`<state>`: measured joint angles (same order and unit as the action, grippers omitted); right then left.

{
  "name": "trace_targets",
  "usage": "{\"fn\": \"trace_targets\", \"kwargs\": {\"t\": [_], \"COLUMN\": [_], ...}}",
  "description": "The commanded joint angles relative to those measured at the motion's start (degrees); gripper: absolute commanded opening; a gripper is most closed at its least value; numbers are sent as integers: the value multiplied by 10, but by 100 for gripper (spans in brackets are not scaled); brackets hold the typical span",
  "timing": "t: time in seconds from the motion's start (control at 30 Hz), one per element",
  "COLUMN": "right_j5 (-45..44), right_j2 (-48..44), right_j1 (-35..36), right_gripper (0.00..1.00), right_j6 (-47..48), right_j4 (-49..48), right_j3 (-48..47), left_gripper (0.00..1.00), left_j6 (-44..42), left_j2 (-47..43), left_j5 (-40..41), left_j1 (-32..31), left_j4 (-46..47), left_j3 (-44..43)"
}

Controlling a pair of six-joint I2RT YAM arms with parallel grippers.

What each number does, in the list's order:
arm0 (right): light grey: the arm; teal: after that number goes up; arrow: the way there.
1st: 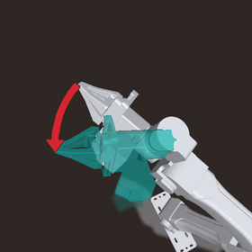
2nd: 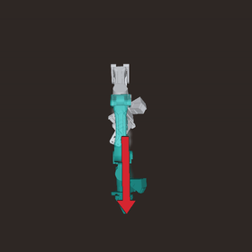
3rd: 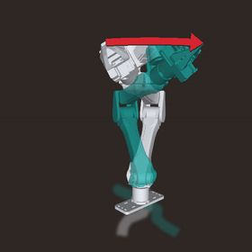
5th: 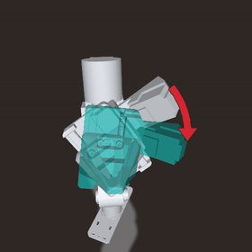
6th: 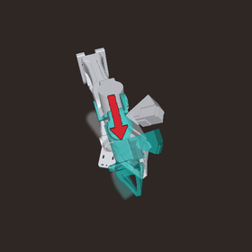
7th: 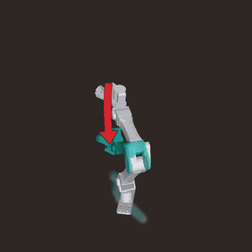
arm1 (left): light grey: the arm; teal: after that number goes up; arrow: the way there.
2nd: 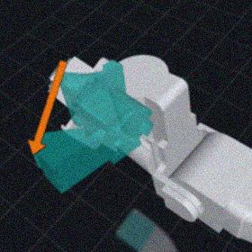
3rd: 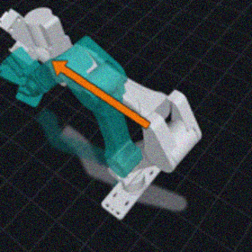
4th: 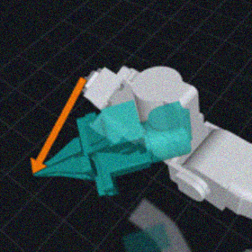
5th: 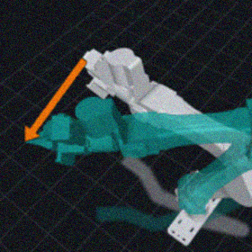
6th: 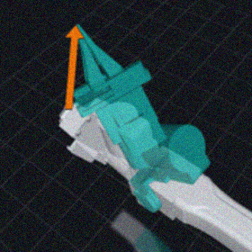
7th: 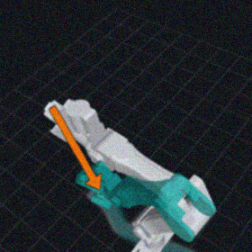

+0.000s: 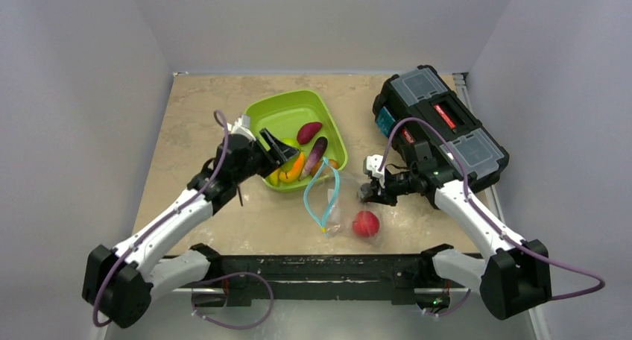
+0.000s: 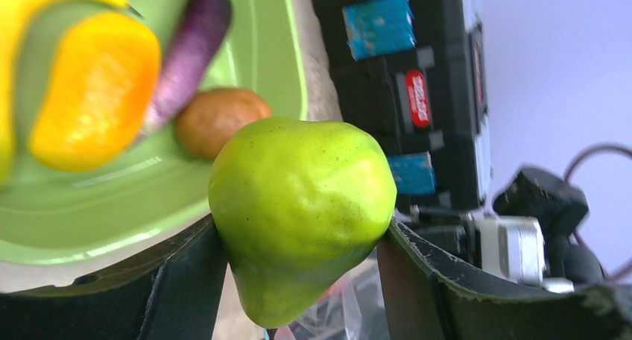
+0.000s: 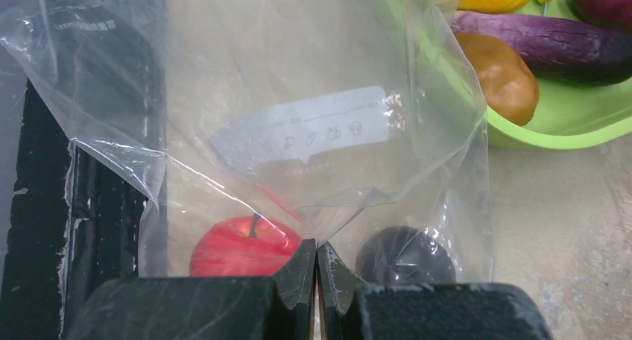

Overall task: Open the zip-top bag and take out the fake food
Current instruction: Place the fake fruit in the bin.

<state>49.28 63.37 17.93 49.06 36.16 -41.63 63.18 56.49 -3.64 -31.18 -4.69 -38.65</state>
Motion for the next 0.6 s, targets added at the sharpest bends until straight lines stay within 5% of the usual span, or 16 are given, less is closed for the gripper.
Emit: {"fn": "trace_targets", "kwargs": {"t": [0.0, 0.23, 0.33, 0.57], "right_j5": [1, 6, 7, 15], "right_j2": [-16, -19, -19, -19], "right_j1": [-12, -21, -25, -34], "right_gripper": [0, 0, 1, 6], "right_j6": [-5, 18, 25, 33], "right_j4": [-19, -7, -6, 0], "right_j3": [5, 6, 7, 7], "left_gripper": [0, 0, 7, 60], "left_j6": [-79, -188, -225, -270], "left_j2": [97, 270, 341, 418], "left_j5": [-57, -92, -113, -53], "left_j1": [56, 101, 106, 107], "left_j4": [-59, -132, -174, -258], "left_j3": [-92, -235, -301, -383]}}
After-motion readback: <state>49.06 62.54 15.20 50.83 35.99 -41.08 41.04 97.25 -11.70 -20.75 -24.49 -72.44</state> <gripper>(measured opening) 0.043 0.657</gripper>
